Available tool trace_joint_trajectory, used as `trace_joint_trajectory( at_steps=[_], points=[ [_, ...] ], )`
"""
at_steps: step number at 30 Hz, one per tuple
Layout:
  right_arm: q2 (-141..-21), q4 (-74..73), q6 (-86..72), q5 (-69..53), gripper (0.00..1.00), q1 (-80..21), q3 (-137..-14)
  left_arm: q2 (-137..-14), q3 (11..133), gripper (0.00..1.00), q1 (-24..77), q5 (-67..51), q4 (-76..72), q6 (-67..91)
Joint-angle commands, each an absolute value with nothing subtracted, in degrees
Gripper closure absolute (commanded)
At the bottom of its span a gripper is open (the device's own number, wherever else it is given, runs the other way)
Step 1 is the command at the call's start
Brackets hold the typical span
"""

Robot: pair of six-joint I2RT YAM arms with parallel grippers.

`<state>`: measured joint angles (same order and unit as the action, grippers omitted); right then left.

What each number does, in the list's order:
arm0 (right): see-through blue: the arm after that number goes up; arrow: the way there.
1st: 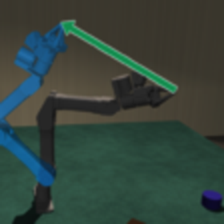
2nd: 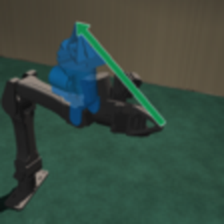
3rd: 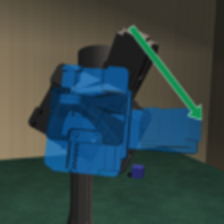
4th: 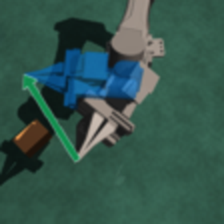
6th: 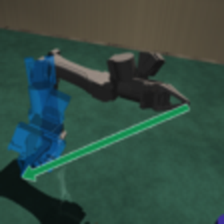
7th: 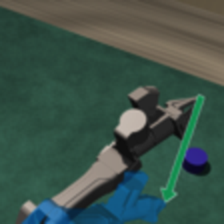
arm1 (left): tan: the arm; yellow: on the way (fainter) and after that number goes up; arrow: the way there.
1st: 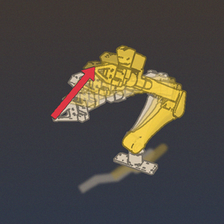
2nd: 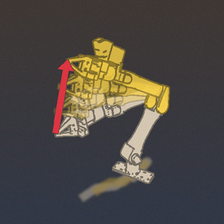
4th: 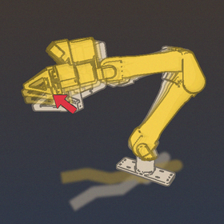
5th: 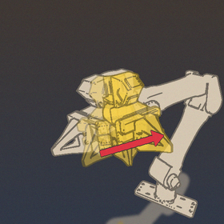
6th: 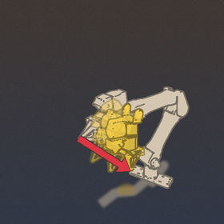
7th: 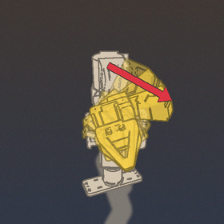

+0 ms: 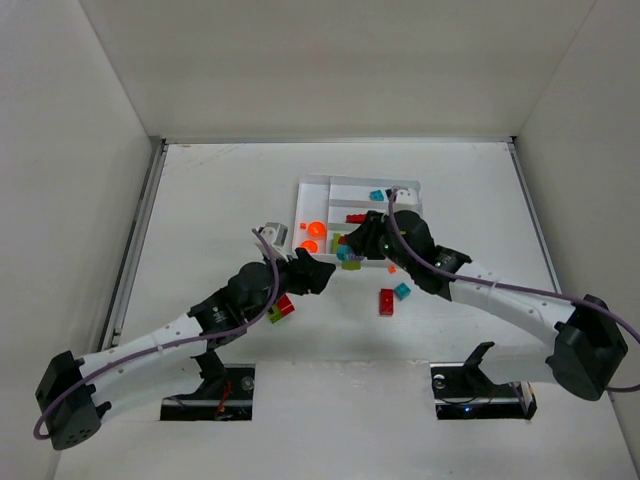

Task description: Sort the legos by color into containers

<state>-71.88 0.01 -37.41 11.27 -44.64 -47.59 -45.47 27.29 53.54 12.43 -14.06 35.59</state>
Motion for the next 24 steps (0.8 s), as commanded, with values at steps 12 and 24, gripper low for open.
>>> trace_joint_trajectory(
  at_steps=[12, 24],
  points=[
    [-69.08, 7.91, -44.91, 5.27, 0.77, -44.6, -44.74, -57.74, 28.39, 0.29, 56.64, 17.75, -30.14, 30.15],
    [-71.54, 12.56, -48.25, 2.02, 0.77, -44.6, -43.16, -63.01, 29.53, 0.45, 56.29, 17.75, -35.24, 29.71]
  ],
)
